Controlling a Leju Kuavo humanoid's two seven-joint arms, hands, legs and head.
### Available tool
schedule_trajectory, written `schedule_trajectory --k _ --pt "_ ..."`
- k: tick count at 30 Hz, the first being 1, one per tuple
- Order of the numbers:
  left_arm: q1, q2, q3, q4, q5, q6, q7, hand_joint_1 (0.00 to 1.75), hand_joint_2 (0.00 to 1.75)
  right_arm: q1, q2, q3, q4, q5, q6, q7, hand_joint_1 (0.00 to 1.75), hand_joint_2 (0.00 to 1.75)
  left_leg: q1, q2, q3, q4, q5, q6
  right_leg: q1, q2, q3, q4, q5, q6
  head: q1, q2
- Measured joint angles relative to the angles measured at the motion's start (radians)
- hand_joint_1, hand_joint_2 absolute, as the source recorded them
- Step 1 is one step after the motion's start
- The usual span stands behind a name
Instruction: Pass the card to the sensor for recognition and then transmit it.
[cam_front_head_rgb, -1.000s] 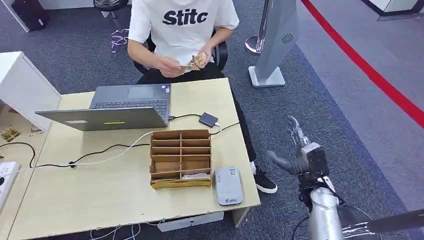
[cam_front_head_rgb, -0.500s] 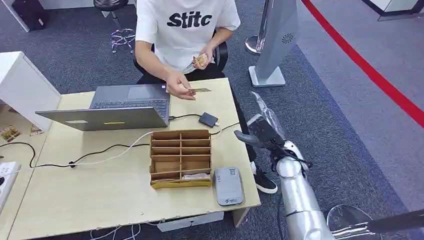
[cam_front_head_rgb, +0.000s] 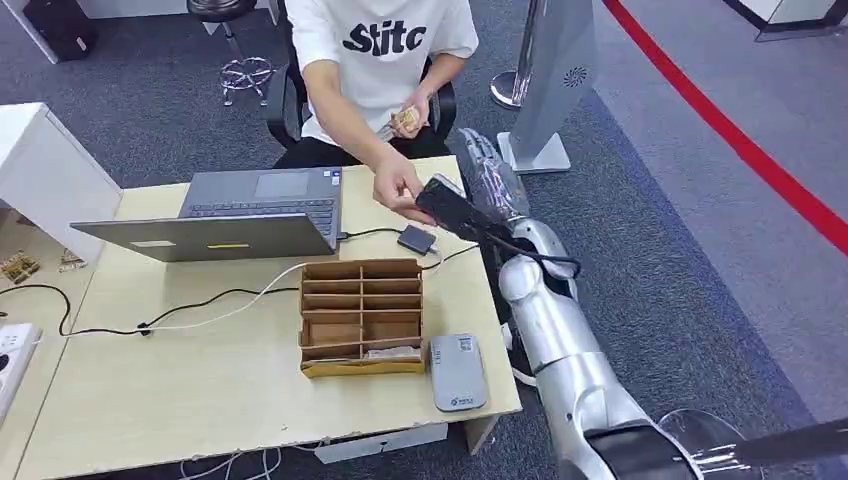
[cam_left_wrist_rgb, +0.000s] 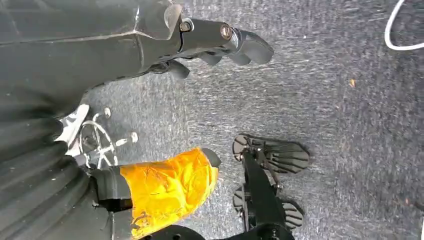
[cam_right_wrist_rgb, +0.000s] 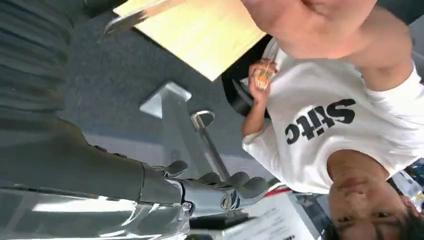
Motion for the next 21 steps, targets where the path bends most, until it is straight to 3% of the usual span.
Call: schedule_trajectory --k 1,2,13,17,21 --pt "-0.002 0.0 0.0 0.001 -0.009 -0.001 -0.006 0.0 1.75 -0.014 0.002 0.008 0.014 0.023 -0.01 0.011 1.45 1.75 0.0 0.0 0.0 0.0 0.0 0.0 0.0 0.0 0.0 0.0 0.0 0.0 0.0 0.0" --pt "-0.004 0.0 0.0 0.002 -0.019 -0.002 -0.01 0.0 1.75 -0.031 0.005 0.017 0.028 0.048 -0.02 0.021 1.66 1.75 0.0 0.0 0.0 0.0 0.0 0.0 0.0 0.0 0.0 0.0 0.0 0.0 0.0 0.0" --pt "-0.016 0.0 -0.001 0.004 -0.132 -0.011 -0.061 0.0 1.75 -0.177 0.028 0.066 0.165 0.27 -0.11 0.1 1.75 1.75 0.0 0.0 0.0 0.0 0.001 -0.001 0.0 0.0 -0.001 0.001 0.001 0.0 0.0 0.0" --pt "-0.017 0.001 -0.001 0.005 -0.163 -0.014 -0.073 0.0 1.75 -0.207 0.034 0.064 0.199 0.241 -0.106 0.069 1.75 1.75 0.0 0.001 0.001 0.0 0.001 -0.001 0.0 0.002 -0.001 0.001 0.001 -0.001 0.0 0.0" --pt "-0.015 0.001 0.001 0.006 -0.164 -0.014 -0.076 0.0 1.75 -0.207 0.038 0.053 0.205 0.171 -0.094 -0.005 1.75 1.75 0.0 0.001 0.001 0.0 0.001 -0.001 0.0 0.002 -0.001 0.001 0.001 -0.001 0.0 0.0"
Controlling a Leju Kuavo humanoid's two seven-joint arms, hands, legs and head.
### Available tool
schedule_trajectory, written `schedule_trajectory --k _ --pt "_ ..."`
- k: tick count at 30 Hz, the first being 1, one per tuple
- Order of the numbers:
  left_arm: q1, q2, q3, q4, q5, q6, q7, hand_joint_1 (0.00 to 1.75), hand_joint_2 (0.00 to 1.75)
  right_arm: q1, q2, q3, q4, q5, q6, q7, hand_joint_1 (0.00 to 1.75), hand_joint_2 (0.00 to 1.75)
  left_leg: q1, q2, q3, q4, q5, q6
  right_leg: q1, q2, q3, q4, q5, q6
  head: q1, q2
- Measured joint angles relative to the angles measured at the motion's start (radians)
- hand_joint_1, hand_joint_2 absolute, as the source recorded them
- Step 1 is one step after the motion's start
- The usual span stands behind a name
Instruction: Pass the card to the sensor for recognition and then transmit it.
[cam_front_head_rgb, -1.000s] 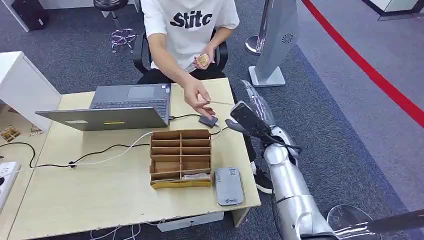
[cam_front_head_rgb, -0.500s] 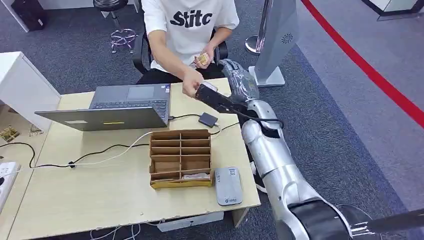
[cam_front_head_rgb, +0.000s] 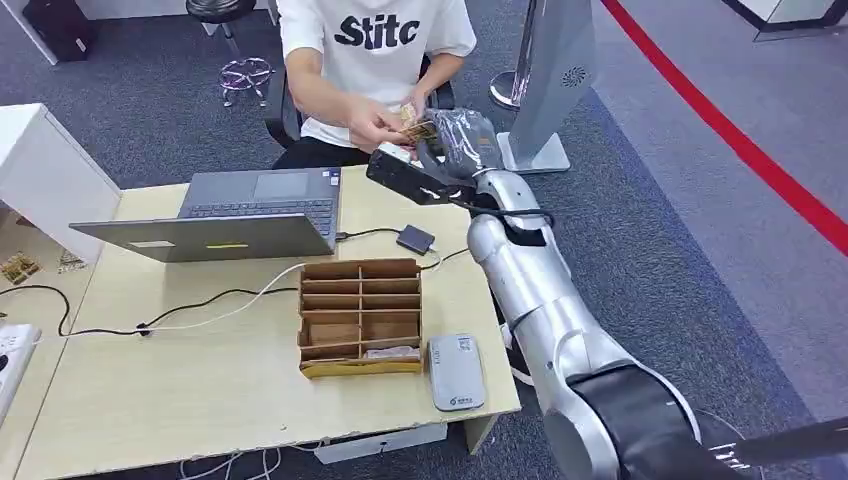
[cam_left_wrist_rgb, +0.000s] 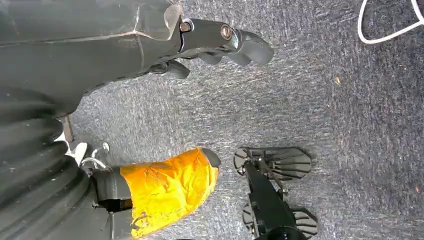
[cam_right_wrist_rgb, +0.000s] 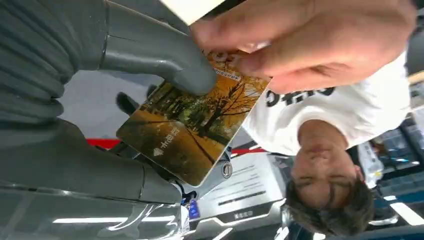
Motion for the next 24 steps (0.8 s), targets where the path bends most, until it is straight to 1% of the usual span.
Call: schedule_trajectory --k 2,4,6,8,12,15,18,21,24 --pt "0.001 0.0 0.005 0.0 0.0 0.0 -0.002 0.0 1.75 0.015 0.005 0.0 -0.017 -0.031 0.01 -0.044 1.75 1.75 0.0 0.0 0.0 0.0 0.0 0.0 0.0 0.0 0.0 0.0 0.0 0.0 0.0 0.0" --pt "0.002 0.0 0.017 0.001 0.008 0.0 -0.002 0.0 1.75 0.048 0.01 0.001 -0.061 -0.076 0.028 -0.09 1.75 1.75 0.0 0.0 0.0 0.0 0.0 0.0 0.0 -0.001 0.0 0.0 0.0 0.0 0.0 0.0" --pt "0.003 -0.001 0.033 0.002 0.026 0.0 -0.002 0.0 1.75 0.106 0.013 0.01 -0.135 -0.137 0.057 -0.128 1.75 1.75 0.0 0.0 0.0 0.0 0.0 0.0 0.0 -0.001 0.0 0.0 0.0 0.0 0.0 0.0" --pt "0.005 -0.002 0.054 0.002 0.042 0.001 -0.003 0.0 1.75 0.191 0.012 0.037 -0.237 -0.198 0.078 -0.149 1.75 1.75 0.0 -0.001 0.0 0.0 0.0 0.0 0.0 -0.001 0.0 -0.001 -0.001 0.0 0.0 0.0" --pt "0.012 -0.003 0.093 0.002 0.061 0.03 -0.015 0.0 1.75 0.39 -0.008 0.101 -0.454 -0.3 0.086 -0.151 1.75 1.75 0.0 -0.001 -0.001 0.0 -0.001 0.001 0.0 -0.002 0.0 -0.002 -0.002 0.0 0.0 0.0" --pt "0.02 -0.003 0.116 0.002 0.065 0.026 -0.005 0.0 1.75 0.534 -0.033 0.136 -0.596 -0.351 0.1 -0.152 1.75 1.75 0.0 -0.001 -0.001 0.0 -0.002 0.001 0.0 -0.001 0.0 -0.002 -0.002 0.0 0.0 0.0" --pt "0.028 -0.003 0.134 0.002 0.082 0.008 0.002 0.0 1.75 0.652 -0.057 0.151 -0.699 -0.386 0.092 -0.15 1.75 1.75 0.0 -0.001 -0.001 0.0 -0.002 0.0 0.0 -0.001 0.0 -0.002 -0.003 0.0 0.0 0.0" --pt "0.034 -0.003 0.161 0.002 0.106 -0.005 0.01 0.0 1.75 0.745 -0.081 0.15 -0.784 -0.427 0.079 -0.144 1.75 1.75 0.0 0.0 -0.001 0.0 -0.002 0.0 0.0 -0.001 0.0 -0.002 -0.003 0.0 0.0 0.0" --pt "0.041 -0.003 0.171 0.002 0.091 -0.005 0.025 0.0 1.75 0.809 -0.109 0.138 -0.843 -0.414 0.063 -0.14 1.75 1.75 0.0 0.0 -0.001 0.0 -0.002 0.0 0.0 -0.001 0.0 -0.002 -0.003 0.0 0.0 0.0"
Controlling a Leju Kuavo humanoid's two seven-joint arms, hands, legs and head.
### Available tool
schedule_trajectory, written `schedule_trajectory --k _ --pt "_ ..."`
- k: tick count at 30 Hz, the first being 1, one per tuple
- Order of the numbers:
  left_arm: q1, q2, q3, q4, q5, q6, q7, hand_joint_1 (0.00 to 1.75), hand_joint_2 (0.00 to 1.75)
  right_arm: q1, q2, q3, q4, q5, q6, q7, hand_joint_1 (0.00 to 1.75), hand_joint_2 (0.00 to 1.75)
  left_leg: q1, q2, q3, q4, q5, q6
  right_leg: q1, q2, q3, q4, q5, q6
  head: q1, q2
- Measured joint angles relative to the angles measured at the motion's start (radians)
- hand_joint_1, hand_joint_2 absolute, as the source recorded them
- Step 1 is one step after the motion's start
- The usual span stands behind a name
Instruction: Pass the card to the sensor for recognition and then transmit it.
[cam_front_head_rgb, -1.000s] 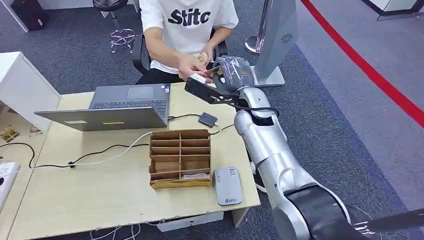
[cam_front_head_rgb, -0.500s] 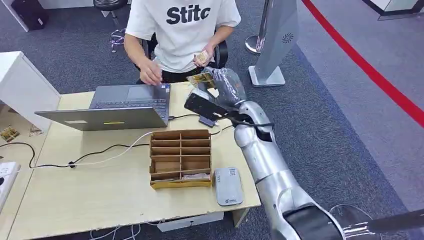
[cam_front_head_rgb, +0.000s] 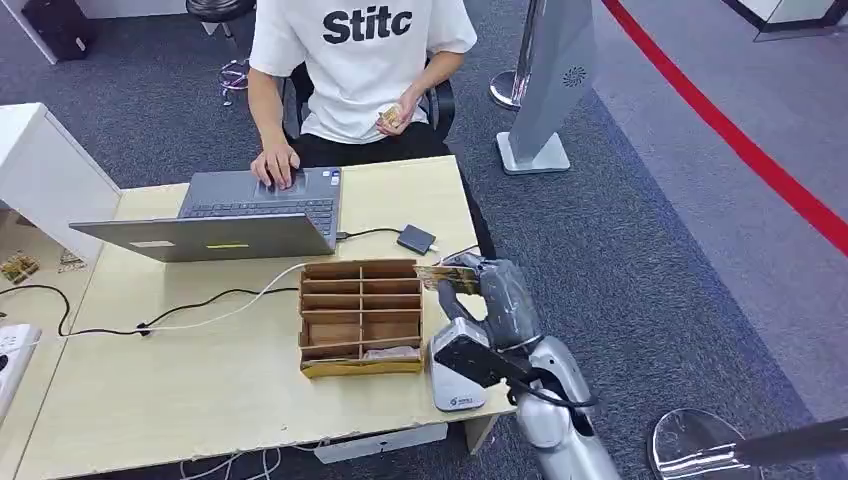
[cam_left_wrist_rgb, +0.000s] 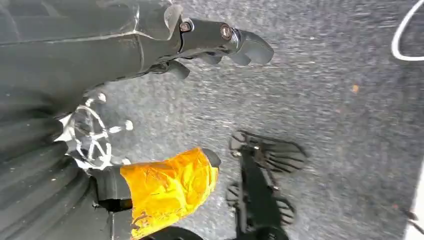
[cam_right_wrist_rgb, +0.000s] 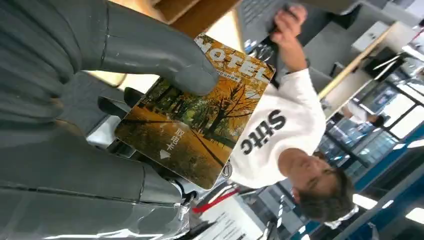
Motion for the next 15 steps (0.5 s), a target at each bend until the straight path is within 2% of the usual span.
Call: schedule_trajectory --k 4,8,15 --pt "0.0 0.0 0.01 0.0 -0.01 0.0 -0.015 0.0 1.75 0.024 -0.018 -0.01 -0.021 0.092 -0.008 0.041 1.75 1.75 0.0 0.0 0.001 0.0 0.0 0.0 0.0 0.0 0.001 0.0 0.0 0.0 0.0 0.0" --pt "0.0 0.0 0.011 0.0 -0.06 0.006 -0.017 0.0 1.75 0.02 -0.037 -0.004 0.006 0.27 -0.011 0.159 1.75 1.75 0.0 0.0 0.001 0.0 0.0 0.0 0.0 0.0 0.001 0.0 0.0 -0.001 0.0 0.0" --pt "0.0 0.005 0.01 0.0 -0.106 0.014 0.006 0.0 1.75 -0.012 -0.073 0.026 0.11 0.32 0.024 0.214 1.75 1.75 0.0 0.0 0.0 0.0 0.0 0.0 0.0 0.0 0.001 0.001 0.0 -0.001 0.0 0.0"
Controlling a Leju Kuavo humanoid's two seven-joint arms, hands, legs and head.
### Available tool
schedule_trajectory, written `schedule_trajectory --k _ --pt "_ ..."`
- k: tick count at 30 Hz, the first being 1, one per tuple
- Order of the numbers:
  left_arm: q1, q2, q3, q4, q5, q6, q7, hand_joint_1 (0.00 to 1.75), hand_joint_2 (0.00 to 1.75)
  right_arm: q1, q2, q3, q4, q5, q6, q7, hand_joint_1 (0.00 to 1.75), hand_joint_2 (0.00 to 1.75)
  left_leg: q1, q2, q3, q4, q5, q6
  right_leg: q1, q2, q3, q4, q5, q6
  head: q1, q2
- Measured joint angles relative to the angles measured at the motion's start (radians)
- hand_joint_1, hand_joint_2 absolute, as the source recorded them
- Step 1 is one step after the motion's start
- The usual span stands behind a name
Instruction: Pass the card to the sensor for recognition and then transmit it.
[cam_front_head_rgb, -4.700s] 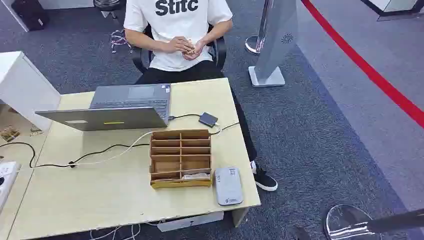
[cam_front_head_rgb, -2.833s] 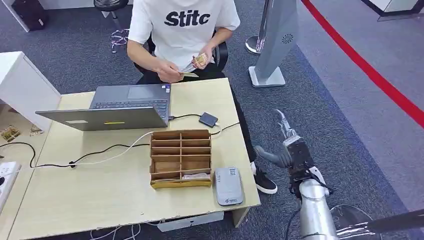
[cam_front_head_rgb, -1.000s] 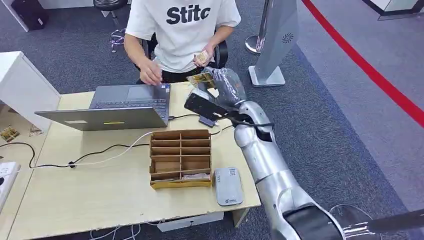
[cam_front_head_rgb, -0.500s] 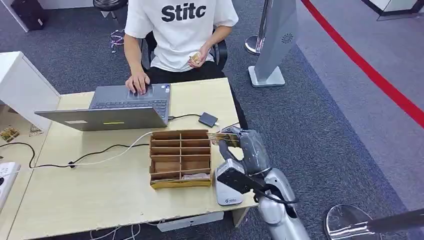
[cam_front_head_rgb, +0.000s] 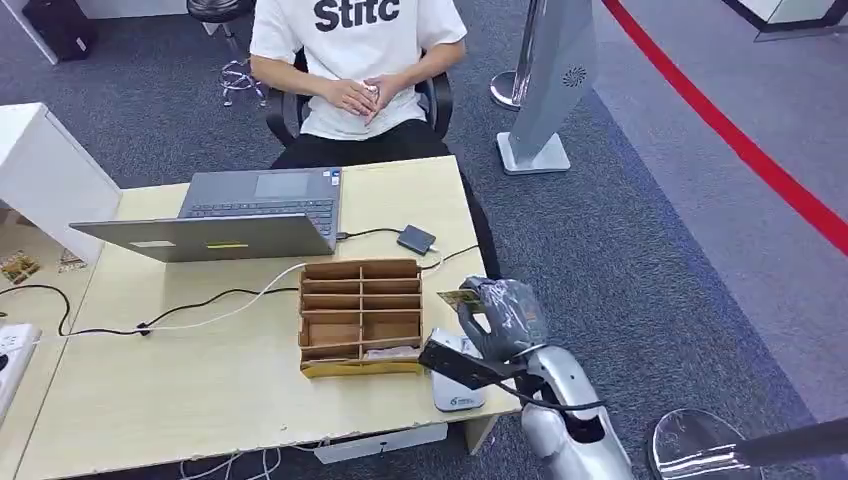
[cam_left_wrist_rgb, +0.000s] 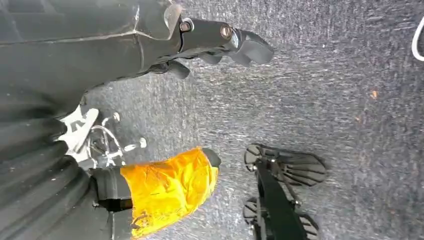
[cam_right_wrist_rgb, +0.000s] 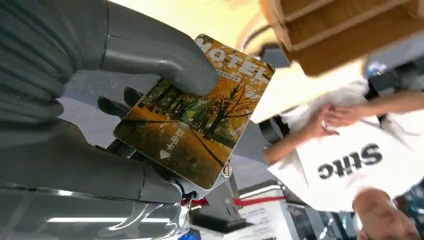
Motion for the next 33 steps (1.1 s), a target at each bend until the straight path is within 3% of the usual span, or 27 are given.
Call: schedule_trajectory --k 14,22,33 --pt "0.0 0.007 0.0 0.0 -0.026 0.01 0.026 0.0 1.75 -0.022 -0.048 0.051 0.073 0.068 0.034 0.067 1.75 1.75 0.0 0.0 0.0 0.0 0.0 0.0 0.0 0.0 0.0 0.0 0.0 0.0 0.0 0.0" --pt "0.0 0.008 0.0 0.0 -0.039 0.01 0.027 0.0 1.75 -0.025 -0.092 0.087 0.1 0.062 0.065 0.066 1.75 1.75 0.0 0.0 0.0 0.0 0.0 0.0 0.0 0.0 0.0 0.0 0.0 0.0 0.0 0.0" --pt "-0.001 0.009 0.0 0.0 -0.045 0.011 0.027 0.0 1.75 -0.039 -0.105 0.114 0.125 0.069 0.071 0.081 1.75 1.75 0.0 0.0 0.0 0.0 0.0 0.0 0.0 0.0 0.0 0.0 0.0 0.0 0.0 0.0"
